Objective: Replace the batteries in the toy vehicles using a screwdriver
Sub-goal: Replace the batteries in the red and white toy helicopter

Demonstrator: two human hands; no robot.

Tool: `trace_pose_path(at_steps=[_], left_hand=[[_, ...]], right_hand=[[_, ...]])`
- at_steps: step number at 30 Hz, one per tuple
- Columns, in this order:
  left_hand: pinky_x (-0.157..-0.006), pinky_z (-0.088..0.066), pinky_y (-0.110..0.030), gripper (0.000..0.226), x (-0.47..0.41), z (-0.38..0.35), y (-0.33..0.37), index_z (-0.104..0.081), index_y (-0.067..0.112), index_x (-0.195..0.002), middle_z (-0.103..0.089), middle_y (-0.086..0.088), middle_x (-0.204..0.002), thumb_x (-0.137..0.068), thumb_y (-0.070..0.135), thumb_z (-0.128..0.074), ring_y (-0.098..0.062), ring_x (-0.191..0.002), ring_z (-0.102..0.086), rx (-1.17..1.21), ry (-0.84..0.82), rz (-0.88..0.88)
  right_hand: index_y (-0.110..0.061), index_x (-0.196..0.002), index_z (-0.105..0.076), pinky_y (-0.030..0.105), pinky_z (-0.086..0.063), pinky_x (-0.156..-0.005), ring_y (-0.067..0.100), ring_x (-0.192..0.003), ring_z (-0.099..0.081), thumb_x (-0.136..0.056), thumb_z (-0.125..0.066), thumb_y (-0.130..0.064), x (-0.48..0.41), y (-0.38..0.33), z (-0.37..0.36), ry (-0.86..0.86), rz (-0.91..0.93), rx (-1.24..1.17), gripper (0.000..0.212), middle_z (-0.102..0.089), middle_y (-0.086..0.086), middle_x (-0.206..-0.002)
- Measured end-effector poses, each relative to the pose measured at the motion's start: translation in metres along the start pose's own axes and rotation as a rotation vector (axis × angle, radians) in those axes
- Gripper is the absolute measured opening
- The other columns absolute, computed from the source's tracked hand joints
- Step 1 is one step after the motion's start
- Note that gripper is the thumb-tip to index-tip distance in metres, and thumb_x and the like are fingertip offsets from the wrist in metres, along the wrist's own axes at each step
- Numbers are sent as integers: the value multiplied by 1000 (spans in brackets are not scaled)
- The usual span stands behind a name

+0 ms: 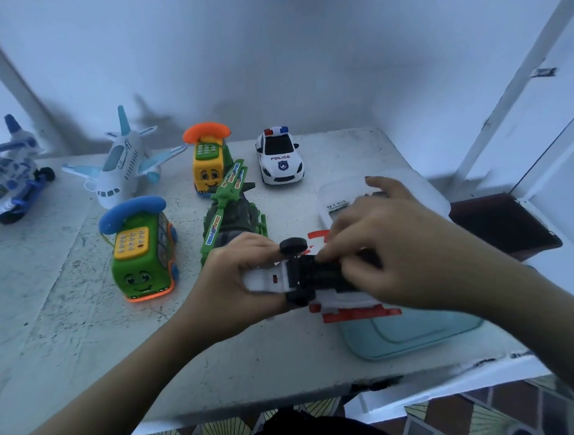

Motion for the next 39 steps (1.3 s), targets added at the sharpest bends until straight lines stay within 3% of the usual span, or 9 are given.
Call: trace_pose_path(at_steps=[2, 4, 8, 11, 17, 22, 29, 35, 39], left_hand=[[-76, -48, -20, 44, -1, -1, 1, -70, 24, -104, -68, 11, -91, -67, 46, -76, -8, -92, -60, 1, -3, 7], [-77, -48, -17, 45, -2, -1, 1, -70, 25, -106, -69, 13, -92, -67, 47, -76, -7, -93, -60, -6, -4, 9], [-78, -49, -21, 45, -4, 1, 4, -69, 27, -105, -69, 11, -93, -66, 48, -76, -7, -94, -61, -15, -5, -9], [-75, -51, -23, 43, -2, 1, 6, -68, 29, -104, -69, 12, -93, -66, 48, -76, -7, -94, -61, -40, -12, -30], [-76, -48, -17, 46, 0, 1, 4, -66, 32, -105, -66, 14, -97, -68, 58, -73, -7, -94, -61, -23, -29, -22], [-76, -50, -21, 41, 2, 1, 7, -63, 38, -104, -65, 17, -101, -67, 50, -73, -5, -94, -60, -36, -28, -23], [-71, -51, -28, 38, 3, 3, 2, -65, 37, -101, -66, 16, -99, -66, 50, -73, -7, -91, -61, -25, -33, 19], [-68, -51, -33, 40, 4, 5, -3, -68, 32, -99, -67, 11, -93, -64, 49, -76, -11, -86, -62, -7, -9, 48], [-68, -51, -37, 40, 3, 5, -3, -66, 37, -101, -67, 11, -93, -64, 49, -76, -13, -87, -62, -6, -18, 39]], right_hand=[[-31, -88, -75, 18, -34, -97, 3, -83, -56, -79, -47, -21, 7, 22, 15, 163, -86, -227, 31, -68, -15, -85], [-26, -85, -74, 23, -45, -81, 7, -82, -61, -80, -52, -12, 18, 46, 23, 305, -201, -320, 27, -69, -10, -84], [-20, -79, -67, 28, -46, -66, 4, -65, -55, -80, -51, 0, 47, 85, 21, 421, -479, -222, 26, -65, -7, -76], [-19, -82, -66, 31, -42, -62, 7, -62, -51, -83, -48, -9, 66, 106, -2, 231, -668, -63, 20, -64, -1, -80], [-18, -100, -56, 28, -34, -67, 25, -98, -57, -91, -52, -30, 93, 130, -57, -62, -883, 145, 15, -60, 2, -102], [-17, -86, -45, 29, -32, -69, 28, -92, -53, -95, -51, -33, 92, 133, -59, -12, -891, 130, 19, -58, 8, -100], [-13, -80, -60, 34, -46, -75, 25, -86, -57, -87, -59, -29, 82, 131, -40, 42, -823, -39, 17, -60, 2, -80], [-20, -78, -69, 8, -37, -59, 2, -61, -56, -84, -69, -26, 64, 94, 25, 369, -583, -250, 8, -62, -10, -64], [-27, -87, -73, 5, -40, -59, 0, -59, -58, -82, -74, -19, 54, 77, 46, 576, -466, -545, 9, -67, -13, -74]])
Point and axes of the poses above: each hand's wrist, its own x-axis away from the middle knuckle, its own z-axis out of the back of the hand, y = z × x, the point moved 8 cm from there along -x, towards the middle knuckle
